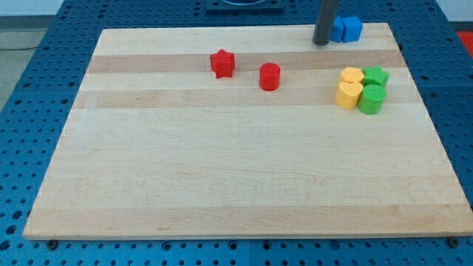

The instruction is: Place the red circle diagonally to the yellow heart

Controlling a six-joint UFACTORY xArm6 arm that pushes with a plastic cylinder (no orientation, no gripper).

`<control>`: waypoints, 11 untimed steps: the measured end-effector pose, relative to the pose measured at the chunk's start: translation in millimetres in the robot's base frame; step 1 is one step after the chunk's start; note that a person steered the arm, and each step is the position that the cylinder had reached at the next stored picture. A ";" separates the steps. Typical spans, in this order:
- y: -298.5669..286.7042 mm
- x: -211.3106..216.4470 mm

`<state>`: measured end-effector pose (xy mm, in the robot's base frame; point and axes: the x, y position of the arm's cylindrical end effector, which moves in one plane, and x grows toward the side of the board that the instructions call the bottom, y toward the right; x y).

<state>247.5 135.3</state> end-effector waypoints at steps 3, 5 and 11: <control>-99.0 89.1; -148.1 111.5; -111.8 235.6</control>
